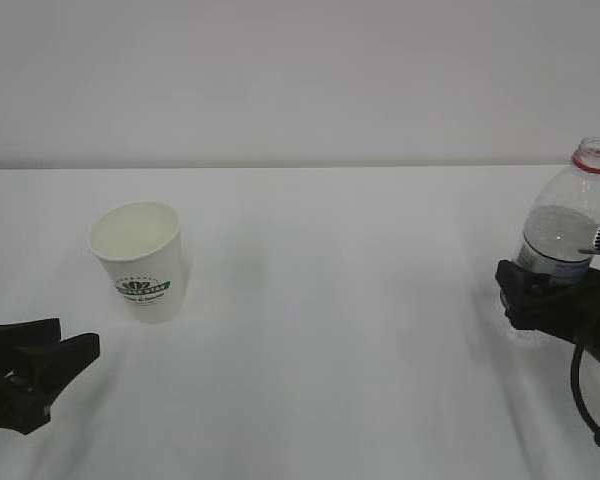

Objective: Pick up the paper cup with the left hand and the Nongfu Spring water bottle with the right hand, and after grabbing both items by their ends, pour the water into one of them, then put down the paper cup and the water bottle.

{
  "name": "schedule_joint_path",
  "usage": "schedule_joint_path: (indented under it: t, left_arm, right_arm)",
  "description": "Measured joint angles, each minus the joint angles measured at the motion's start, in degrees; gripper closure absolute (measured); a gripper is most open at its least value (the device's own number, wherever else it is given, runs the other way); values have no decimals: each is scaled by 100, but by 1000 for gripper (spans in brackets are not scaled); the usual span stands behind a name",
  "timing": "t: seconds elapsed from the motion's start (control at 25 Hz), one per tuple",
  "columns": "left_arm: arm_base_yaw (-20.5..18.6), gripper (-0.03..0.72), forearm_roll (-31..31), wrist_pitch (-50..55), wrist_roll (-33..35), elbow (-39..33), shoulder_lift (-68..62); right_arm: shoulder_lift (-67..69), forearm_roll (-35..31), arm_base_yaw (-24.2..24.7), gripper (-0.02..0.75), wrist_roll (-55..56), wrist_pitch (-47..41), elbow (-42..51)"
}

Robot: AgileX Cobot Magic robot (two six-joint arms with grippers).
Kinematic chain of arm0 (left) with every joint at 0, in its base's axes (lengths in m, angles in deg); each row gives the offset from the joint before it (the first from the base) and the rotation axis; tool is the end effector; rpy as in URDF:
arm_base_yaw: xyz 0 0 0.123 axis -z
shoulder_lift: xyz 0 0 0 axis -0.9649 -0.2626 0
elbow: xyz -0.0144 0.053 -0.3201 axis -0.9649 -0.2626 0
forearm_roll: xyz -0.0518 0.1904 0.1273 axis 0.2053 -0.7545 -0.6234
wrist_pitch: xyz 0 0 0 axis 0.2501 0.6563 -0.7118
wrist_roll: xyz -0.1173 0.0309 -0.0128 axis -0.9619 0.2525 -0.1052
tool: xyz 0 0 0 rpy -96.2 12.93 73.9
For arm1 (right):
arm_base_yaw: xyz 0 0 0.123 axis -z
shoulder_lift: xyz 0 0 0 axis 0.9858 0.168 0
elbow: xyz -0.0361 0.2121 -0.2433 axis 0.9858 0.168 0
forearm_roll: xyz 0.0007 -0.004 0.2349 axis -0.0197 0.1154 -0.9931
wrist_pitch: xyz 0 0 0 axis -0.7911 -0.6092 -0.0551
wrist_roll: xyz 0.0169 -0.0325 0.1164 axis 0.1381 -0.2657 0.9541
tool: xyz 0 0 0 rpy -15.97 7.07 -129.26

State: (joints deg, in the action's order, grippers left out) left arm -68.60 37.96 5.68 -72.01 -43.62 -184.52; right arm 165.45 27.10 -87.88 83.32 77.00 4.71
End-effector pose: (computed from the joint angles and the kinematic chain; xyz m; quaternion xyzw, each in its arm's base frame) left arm 0.2112 -0.0745 0.1610 0.1440 0.8142 -0.2207 0.5173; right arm 0.2947 0.0372 0.1364 0.0033 0.8246 0.0671 0.5618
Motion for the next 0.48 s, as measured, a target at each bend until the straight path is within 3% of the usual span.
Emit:
schedule_joint_path:
  t: [0.48]
  left_arm:
    - [0, 265, 13, -11, 0, 0, 0]
  right_arm:
    - [12, 0, 0, 90, 0, 0, -263]
